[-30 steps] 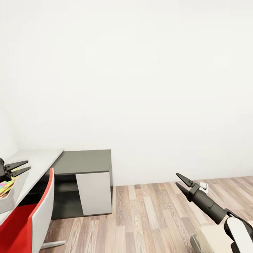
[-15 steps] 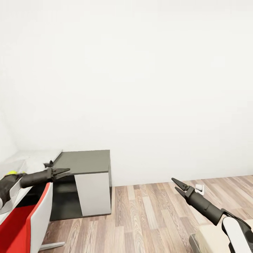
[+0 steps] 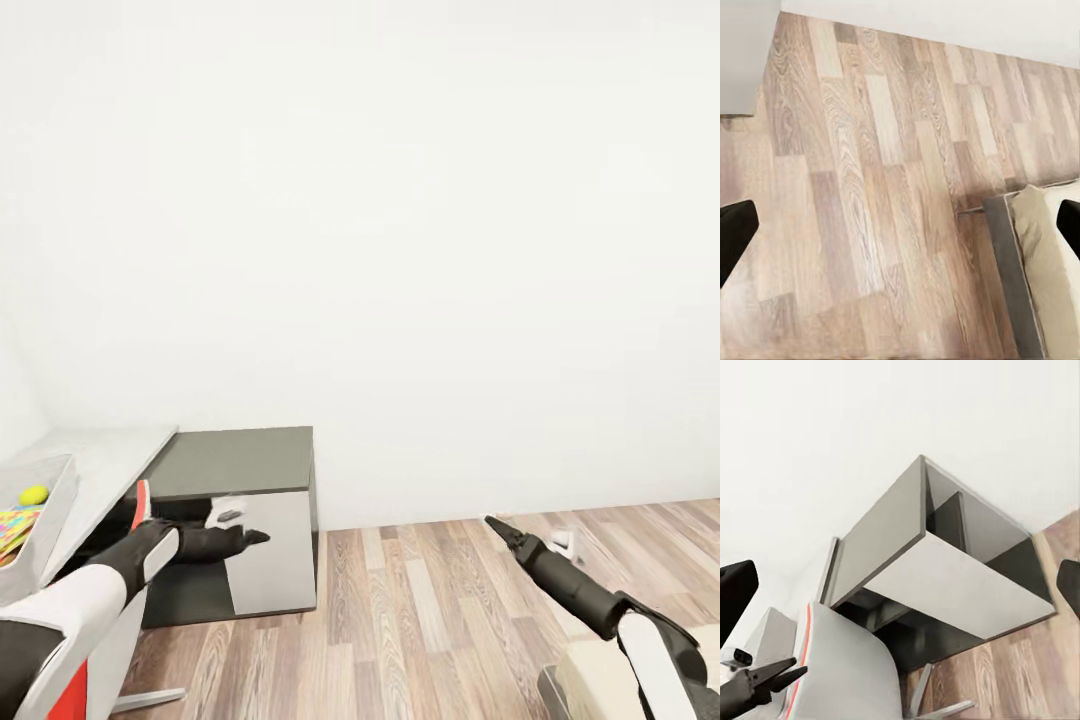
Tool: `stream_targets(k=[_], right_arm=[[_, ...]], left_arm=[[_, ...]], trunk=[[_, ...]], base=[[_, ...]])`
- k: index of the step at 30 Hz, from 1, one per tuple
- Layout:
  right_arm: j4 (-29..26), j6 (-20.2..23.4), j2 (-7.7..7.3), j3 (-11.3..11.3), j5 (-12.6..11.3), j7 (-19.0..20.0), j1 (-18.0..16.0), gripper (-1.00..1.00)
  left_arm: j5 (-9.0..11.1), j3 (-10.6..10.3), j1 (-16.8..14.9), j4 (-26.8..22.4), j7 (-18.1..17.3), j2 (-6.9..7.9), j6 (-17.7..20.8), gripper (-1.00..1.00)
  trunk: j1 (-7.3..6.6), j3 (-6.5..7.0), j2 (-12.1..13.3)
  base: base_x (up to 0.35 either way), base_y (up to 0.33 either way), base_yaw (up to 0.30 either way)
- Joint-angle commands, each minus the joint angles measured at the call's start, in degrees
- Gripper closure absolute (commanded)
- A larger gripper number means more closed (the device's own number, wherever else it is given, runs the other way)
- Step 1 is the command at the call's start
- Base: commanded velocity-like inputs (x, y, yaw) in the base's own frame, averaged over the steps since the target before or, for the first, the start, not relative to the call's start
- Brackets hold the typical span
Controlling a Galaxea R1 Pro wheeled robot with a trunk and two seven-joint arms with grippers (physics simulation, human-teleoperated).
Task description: Put all the toys in the child's room - the three board games (two on the bed and one on the table), the two jigsaw puzzles on the table, and the tennis ball on the table - inside the toy box on the table in the child's room.
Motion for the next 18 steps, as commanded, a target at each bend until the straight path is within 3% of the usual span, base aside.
stream_targets(k=[1, 4, 6, 9, 12, 14, 15, 16, 18], right_arm=[[2.1, -1.9, 0.18, 0.3, 0.8, -0.9, -0.4, -1.0], [7.0, -6.0, 0.54, 1.9, 2.0, -3.7, -1.7, -1.0], [10.6, -7.2, 1.14, 5.4, 2.7, -5.9, -2.0, -1.0], [19.2, -9.0, 1.96, 13.7, 4.7, -10.5, -2.3, -1.0], [29.7, -13.6, 2.81, 19.8, 6.9, -14.2, -2.3, -1.0], [42.6, -21.5, 4.91, 25.6, 9.4, -17.5, -2.3, -1.0], [49.4, -26.2, 6.36, 28.3, 10.6, -18.6, -2.3, -1.0], [52.9, -28.6, 7.08, 29.5, 11.1, -19.1, -2.3, -1.0], [65.8, -38.2, 9.33, 33.2, 12.3, -20.1, -2.0, -1.0]], left_arm=[[0.7, -0.3, 0.9, 0.5, 3.5, -0.58, -1.1, -1.0], [0.7, -0.3, 4.9, 1.6, 9.8, -1.29, -4.0, -1.0], [0.6, -0.3, 8.3, 1.9, 12.2, -1.47, -5.7, -1.0], [0.4, -0.4, 14.5, 2.2, 15.6, -1.64, -10.0, -1.0], [-0.1, -0.4, 19.7, 2.3, 18.9, -1.71, -13.9, -1.0], [-0.6, -0.4, 23.7, 2.3, 21.9, -1.73, -16.5, -1.0], [-0.9, -0.4, 27.7, 2.4, 25.2, -1.76, -19.6, -1.0], [-0.9, -0.4, 29.0, 2.5, 26.3, -1.76, -20.8, -1.0], [-1.1, -0.4, 34.1, 3.3, 30.1, -1.76, -26.3, -1.0]], trunk=[[0.02, -0.01, -0.1], [0.02, -0.01, -0.1], [0.02, -0.01, -0.1], [0.02, -0.01, -0.1], [0.02, -0.01, -0.1], [0.02, -0.01, -0.1], [0.02, -0.01, -0.1], [0.02, -0.01, -0.1], [0.02, -0.01, -0.1]], base=[[0.0, 0.0, 0.0], [0.0, 0.0, 0.0], [0.0, 0.0, 0.0], [0.0, 0.0, 0.0], [0.0, 0.0, 0.0], [0.0, 0.0, 0.0], [0.0, 0.0, 0.0], [0.0, 0.0, 0.0], [0.0, 0.0, 0.0]])
